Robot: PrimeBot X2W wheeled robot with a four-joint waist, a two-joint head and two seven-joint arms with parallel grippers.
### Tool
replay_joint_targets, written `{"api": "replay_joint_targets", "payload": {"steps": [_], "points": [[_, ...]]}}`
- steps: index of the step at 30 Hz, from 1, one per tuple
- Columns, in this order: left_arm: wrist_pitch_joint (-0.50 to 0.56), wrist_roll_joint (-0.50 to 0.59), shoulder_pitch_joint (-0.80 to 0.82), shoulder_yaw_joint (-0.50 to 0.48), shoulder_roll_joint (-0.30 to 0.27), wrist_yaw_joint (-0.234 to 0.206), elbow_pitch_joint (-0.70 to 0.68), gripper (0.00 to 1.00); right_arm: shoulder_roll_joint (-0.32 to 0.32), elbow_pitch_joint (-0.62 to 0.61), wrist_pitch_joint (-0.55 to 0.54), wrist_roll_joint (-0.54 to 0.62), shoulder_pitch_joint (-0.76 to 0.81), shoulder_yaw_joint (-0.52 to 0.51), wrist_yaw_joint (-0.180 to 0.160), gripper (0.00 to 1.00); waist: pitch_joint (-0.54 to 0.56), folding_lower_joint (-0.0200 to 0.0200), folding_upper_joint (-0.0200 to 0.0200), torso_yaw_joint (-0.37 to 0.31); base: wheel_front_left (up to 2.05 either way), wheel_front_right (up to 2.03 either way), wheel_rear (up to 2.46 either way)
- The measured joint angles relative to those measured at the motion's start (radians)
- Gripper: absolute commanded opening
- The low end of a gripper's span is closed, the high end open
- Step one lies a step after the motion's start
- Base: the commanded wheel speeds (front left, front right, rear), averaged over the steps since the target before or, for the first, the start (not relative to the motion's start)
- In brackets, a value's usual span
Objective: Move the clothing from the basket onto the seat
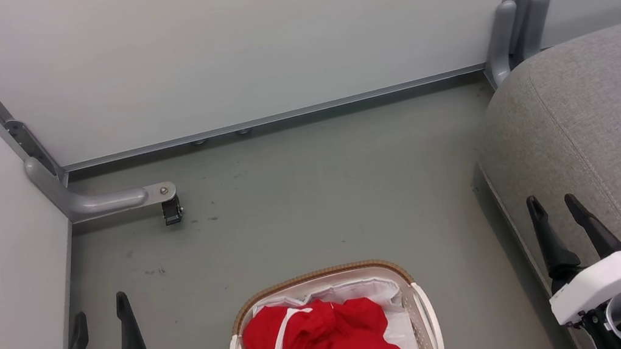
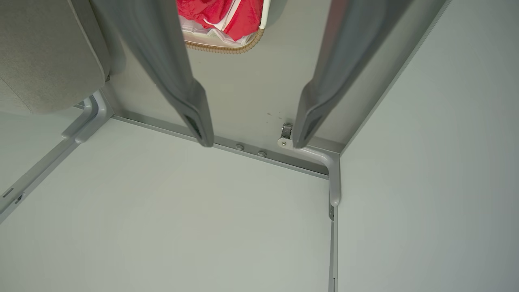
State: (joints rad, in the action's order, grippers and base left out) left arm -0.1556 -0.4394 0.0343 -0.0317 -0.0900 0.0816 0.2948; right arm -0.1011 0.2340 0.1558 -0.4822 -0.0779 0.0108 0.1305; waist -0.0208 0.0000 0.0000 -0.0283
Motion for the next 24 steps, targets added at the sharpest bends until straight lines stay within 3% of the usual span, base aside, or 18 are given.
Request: {"api": "replay_joint_targets", "payload": {"steps": [24], "points": [[-0.057, 0.211, -0.020, 0.069, -0.035, -0.021, -0.032, 1.00, 0.007, 0.002, 0.056, 0.240, 0.002, 0.016, 0.000, 1.00, -0.003, 0.0000, 0.0000, -0.007, 0.00, 0.00, 0.00]]}}
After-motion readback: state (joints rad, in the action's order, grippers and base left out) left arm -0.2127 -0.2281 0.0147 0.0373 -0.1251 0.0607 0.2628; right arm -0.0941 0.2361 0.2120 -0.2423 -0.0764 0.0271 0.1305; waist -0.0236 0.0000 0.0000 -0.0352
